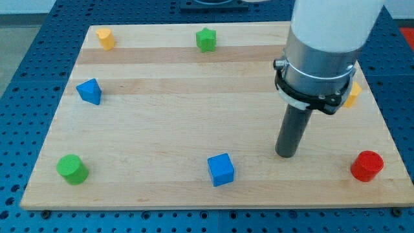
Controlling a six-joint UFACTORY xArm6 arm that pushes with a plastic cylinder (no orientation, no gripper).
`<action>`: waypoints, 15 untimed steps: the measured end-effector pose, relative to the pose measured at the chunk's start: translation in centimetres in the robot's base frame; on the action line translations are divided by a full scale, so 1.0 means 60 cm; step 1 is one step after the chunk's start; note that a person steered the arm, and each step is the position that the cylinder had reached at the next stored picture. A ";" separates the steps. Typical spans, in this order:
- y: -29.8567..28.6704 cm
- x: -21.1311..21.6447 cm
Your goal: Move red circle to the diagonal bottom left of the yellow hexagon
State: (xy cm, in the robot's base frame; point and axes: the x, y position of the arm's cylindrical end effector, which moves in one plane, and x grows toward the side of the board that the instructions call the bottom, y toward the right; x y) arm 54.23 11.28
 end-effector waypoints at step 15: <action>0.100 0.126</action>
State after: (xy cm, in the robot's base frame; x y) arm 61.77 17.28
